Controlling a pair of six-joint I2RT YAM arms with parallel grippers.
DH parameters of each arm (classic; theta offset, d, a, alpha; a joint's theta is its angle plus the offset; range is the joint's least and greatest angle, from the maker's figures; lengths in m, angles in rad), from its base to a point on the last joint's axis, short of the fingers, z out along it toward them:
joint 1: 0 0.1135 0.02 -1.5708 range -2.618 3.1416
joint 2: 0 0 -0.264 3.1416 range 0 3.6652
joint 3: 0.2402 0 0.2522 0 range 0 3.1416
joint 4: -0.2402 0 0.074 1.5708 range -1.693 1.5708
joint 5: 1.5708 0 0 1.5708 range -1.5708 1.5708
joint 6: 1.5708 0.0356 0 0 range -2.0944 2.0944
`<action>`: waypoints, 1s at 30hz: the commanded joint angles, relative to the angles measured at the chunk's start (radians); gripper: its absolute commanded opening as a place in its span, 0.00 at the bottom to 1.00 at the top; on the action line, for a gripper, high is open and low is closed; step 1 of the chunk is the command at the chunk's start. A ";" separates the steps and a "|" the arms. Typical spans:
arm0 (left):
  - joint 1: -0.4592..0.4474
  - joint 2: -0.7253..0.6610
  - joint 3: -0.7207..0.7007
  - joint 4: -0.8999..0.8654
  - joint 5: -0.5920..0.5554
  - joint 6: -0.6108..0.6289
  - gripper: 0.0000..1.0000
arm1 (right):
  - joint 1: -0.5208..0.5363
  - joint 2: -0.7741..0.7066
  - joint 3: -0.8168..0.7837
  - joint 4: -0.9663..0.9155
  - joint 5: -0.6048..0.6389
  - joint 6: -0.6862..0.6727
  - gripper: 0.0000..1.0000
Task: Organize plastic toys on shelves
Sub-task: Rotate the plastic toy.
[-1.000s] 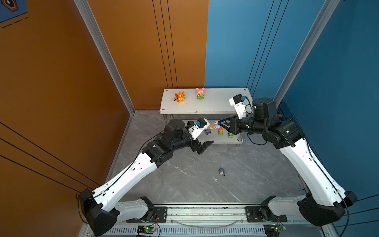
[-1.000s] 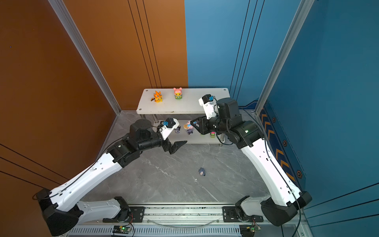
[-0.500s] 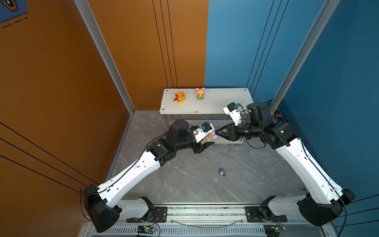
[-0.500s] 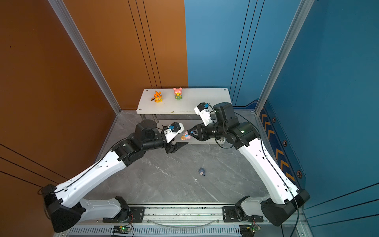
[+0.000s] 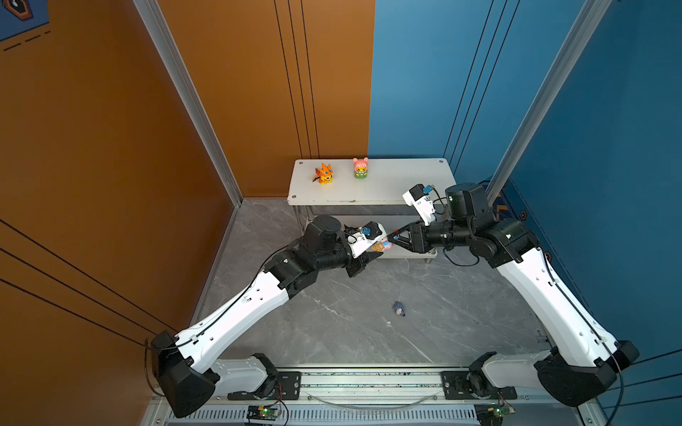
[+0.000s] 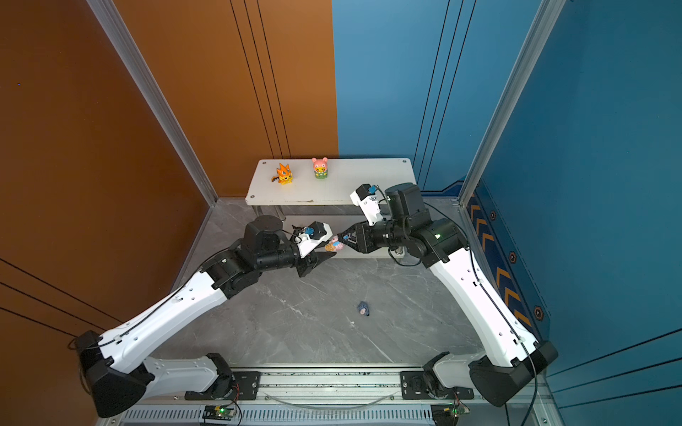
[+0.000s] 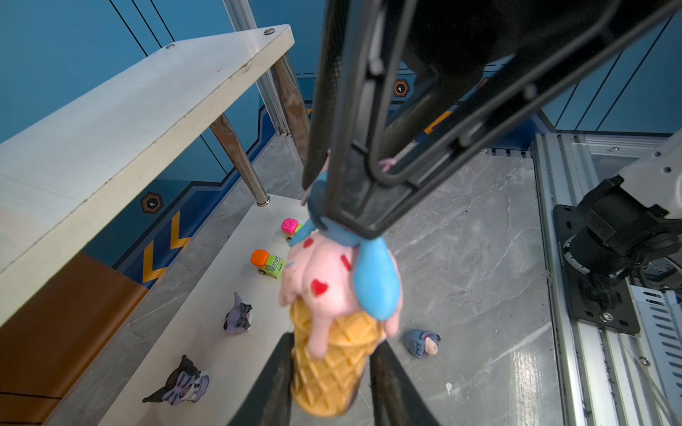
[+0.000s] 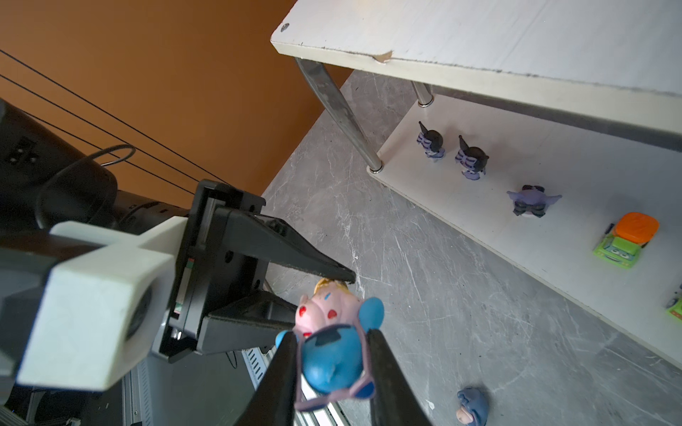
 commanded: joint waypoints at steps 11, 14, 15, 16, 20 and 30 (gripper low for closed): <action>-0.023 0.025 0.023 -0.021 0.030 0.000 0.07 | -0.002 -0.012 -0.031 0.027 -0.034 -0.003 0.27; -0.024 0.021 0.017 -0.014 0.019 -0.006 0.07 | -0.005 -0.024 -0.054 0.061 -0.045 0.017 0.49; -0.024 0.019 0.012 -0.003 0.015 -0.012 0.07 | -0.008 -0.030 -0.068 0.080 -0.053 0.029 0.54; -0.024 0.017 0.005 0.012 0.004 -0.024 0.06 | -0.012 -0.036 -0.084 0.101 -0.065 0.042 0.59; -0.026 0.019 -0.017 0.078 -0.063 -0.089 0.05 | -0.019 -0.088 -0.171 0.204 -0.044 0.097 0.70; -0.077 0.028 -0.056 0.240 -0.310 -0.231 0.05 | -0.036 -0.254 -0.481 0.599 0.068 0.335 0.74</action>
